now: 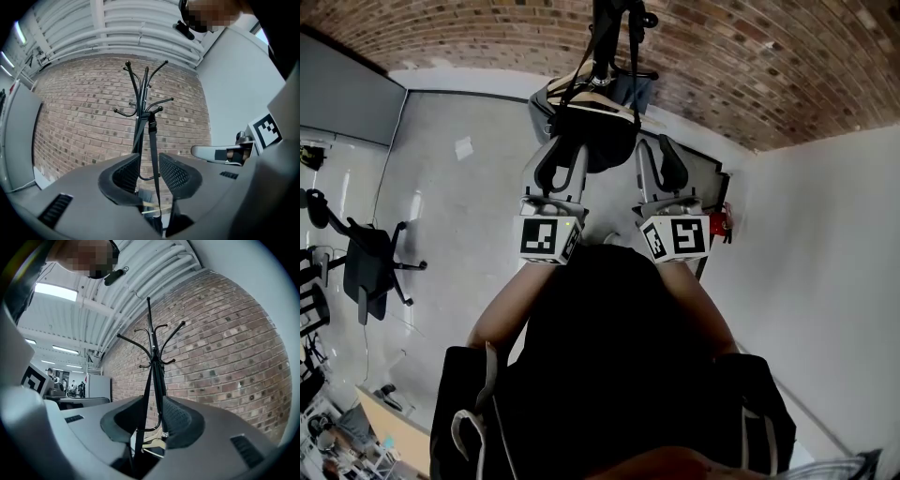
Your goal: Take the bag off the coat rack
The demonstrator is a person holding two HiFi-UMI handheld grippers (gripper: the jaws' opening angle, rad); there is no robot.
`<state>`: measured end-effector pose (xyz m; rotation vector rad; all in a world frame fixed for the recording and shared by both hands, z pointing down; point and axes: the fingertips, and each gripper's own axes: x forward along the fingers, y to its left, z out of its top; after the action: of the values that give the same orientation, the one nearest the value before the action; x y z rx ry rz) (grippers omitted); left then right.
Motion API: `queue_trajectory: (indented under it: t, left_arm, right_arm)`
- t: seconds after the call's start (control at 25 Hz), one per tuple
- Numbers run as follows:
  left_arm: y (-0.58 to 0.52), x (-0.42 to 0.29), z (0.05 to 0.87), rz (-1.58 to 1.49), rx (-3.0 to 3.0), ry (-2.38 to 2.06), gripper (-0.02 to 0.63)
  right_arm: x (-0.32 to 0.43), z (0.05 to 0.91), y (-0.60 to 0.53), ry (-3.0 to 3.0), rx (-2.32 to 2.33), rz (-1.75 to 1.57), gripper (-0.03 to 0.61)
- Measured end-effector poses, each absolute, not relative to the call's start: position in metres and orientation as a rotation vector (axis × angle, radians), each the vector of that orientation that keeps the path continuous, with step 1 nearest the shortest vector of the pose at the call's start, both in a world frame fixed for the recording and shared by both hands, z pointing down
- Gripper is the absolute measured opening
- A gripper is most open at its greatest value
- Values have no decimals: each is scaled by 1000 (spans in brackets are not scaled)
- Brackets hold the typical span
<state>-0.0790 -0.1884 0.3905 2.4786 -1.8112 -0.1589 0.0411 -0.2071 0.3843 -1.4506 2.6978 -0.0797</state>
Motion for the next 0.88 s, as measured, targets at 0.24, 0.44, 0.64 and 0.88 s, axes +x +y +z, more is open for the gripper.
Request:
queue_trajectory:
  t: [0.24, 0.44, 0.64, 0.88]
  left_arm:
    - [-228, -89, 392, -128, 2478, -1823, 123]
    - [-256, -90, 394, -110, 2473, -1826, 123]
    - [-282, -94, 390, -80, 2485, -1832, 123]
    - [-304, -96, 392, -63, 2492, -1826, 123]
  right_arm:
    - [40, 385, -254, 2692, -1494, -82, 117]
    - [36, 384, -281, 2724, -1494, -48, 117]
    - [29, 379, -299, 2724, -1493, -62, 117]
    - [21, 383, -317, 2742, -1520, -21, 117]
